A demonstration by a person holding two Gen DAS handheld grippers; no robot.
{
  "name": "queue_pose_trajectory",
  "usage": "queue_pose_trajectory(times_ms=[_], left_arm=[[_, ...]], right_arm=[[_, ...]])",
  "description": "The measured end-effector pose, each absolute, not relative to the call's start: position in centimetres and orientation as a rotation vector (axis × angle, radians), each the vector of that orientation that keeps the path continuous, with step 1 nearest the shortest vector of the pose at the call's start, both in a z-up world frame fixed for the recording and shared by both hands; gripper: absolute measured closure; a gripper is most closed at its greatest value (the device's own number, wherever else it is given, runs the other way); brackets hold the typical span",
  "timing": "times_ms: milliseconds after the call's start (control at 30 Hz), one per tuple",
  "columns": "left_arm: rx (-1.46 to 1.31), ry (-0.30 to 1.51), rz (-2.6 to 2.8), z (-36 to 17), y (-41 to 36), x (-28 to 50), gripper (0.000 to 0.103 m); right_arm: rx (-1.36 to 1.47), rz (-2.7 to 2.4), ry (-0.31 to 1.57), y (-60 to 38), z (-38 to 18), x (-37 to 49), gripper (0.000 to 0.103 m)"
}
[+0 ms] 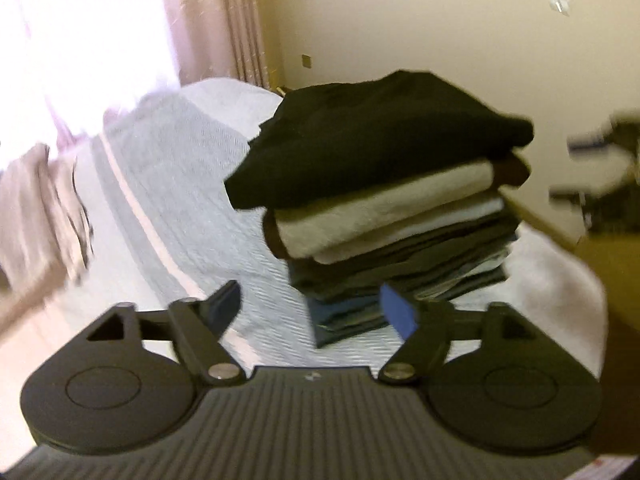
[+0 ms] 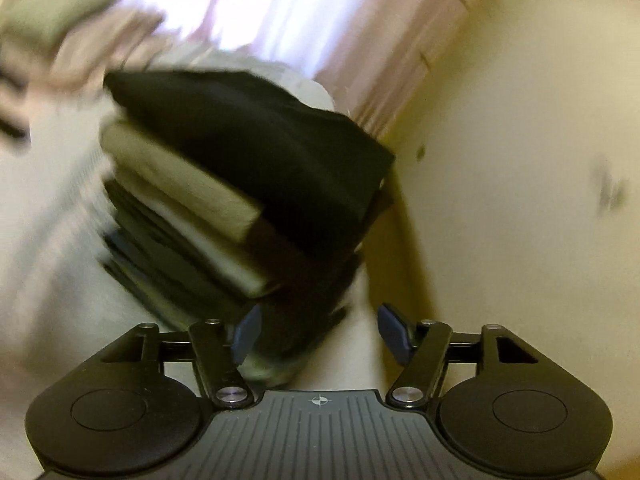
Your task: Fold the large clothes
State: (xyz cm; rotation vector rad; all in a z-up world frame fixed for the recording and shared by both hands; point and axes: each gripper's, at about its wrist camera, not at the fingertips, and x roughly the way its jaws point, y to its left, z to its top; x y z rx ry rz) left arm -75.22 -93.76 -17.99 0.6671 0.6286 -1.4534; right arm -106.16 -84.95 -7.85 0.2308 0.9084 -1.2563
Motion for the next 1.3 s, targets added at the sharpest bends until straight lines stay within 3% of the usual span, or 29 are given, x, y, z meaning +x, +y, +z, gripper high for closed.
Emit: queue_pose_trajectory(times_ms=[33, 167, 333, 767, 1300], left_arm=[[0.637, 0.652, -1.447, -18.0, -93.4, -75.3, 0.013], [0.544, 0.732, -1.396, -16.5, -90.8, -75.2, 0.001], [0.509, 0.749, -1.336, -14.9, -86.6, -75.6, 0.001], [0.457, 0.786, -1.265, -12.3, -76.7, -76.1, 0.001], [0.453, 0.805, -1.196, -11.0, -77.4, -81.5, 0.001]], right_arm=[[0.328, -1.263, 0.845, -84.2, -7.4, -106.4, 0.039], [0.635, -1.3, 0.625, -79.9, -5.8, -107.2, 0.03], [0.74, -1.362, 0.545, -75.9, -3.5, -105.2, 0.027], [0.725, -1.453, 0.583, -68.6, 0.5, -101.0, 0.026], [0.65, -1.363, 0.625, -70.3, 1.9, -103.6, 0.025]])
